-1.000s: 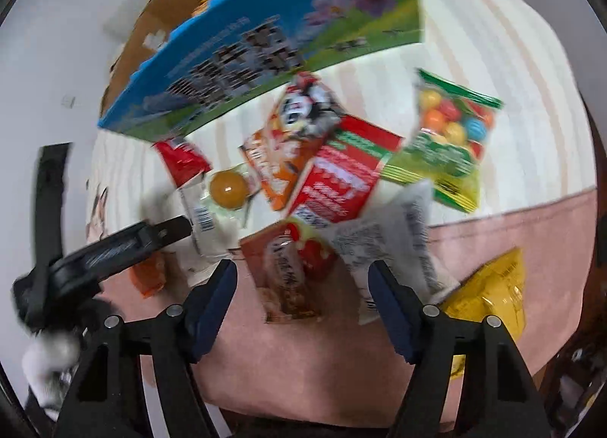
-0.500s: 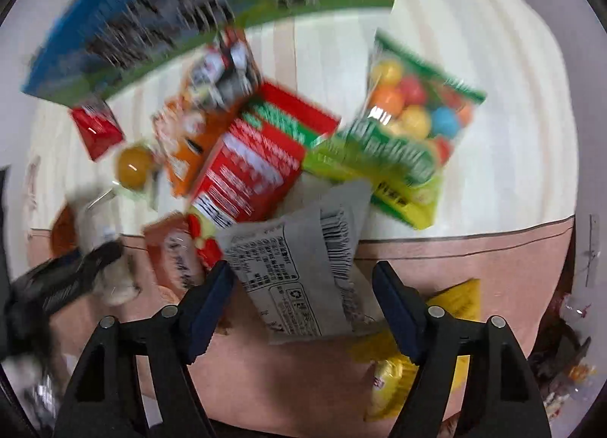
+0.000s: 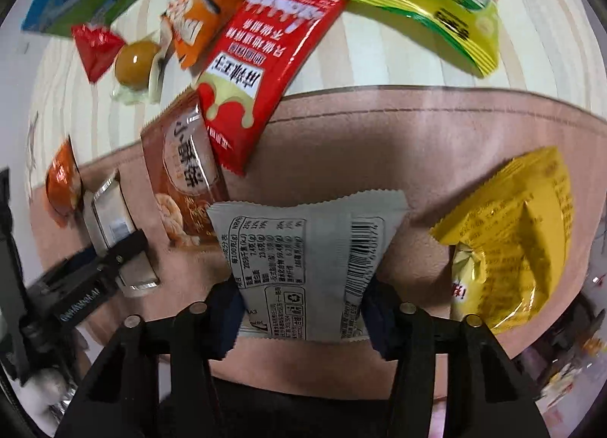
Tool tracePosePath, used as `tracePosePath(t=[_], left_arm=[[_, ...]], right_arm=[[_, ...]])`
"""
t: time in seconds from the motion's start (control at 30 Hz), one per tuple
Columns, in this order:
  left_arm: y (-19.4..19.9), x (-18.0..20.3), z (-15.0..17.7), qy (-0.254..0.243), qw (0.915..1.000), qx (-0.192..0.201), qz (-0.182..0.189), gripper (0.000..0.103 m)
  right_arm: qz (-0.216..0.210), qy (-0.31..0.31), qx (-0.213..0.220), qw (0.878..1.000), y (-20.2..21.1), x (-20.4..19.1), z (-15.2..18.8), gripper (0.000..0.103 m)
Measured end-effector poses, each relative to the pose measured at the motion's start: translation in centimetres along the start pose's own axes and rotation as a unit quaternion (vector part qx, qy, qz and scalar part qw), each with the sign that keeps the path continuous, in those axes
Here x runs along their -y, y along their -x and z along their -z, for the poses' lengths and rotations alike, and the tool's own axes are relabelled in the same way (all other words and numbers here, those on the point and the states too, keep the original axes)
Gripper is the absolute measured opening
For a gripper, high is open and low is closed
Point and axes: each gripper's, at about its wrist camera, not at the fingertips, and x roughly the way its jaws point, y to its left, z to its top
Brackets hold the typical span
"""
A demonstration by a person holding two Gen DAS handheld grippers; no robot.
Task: Organize snacks
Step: 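Grasp the white wrapped bar with left tool while right tool grasps a white packet, then lower both white packets into the box and open both tools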
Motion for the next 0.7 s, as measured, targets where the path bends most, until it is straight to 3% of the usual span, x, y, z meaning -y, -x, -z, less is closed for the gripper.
tracePosePath(t=[0.07,0.27,0.43,0.7], left_arm=[[-0.2,-0.1,0.0,0.001,1.0000,0.000,-0.001,0.061],[0.9,-0.7,-2.0,0.008,0.9999,0.005,-0.011,0.059],[2.5,1.2,-1.8,0.005,0.9999,0.003,-0.014,0.058],[8.1,4.0,-1.1,-0.023,0.9987,0.043,0.012,0.058]], right_arm=[[-0.016,-0.012,-0.005,1.000,-0.2,0.6,0.2,0.068],[-0.029,-0.027,0.006,0.999,-0.6,0.7,0.0,0.068],[0.000,-0.005,0.019,1.000,0.0,0.6,1.1,0.054],[-0.044,0.003,0.045,0.998,4.9,1.3,2.2,0.051]])
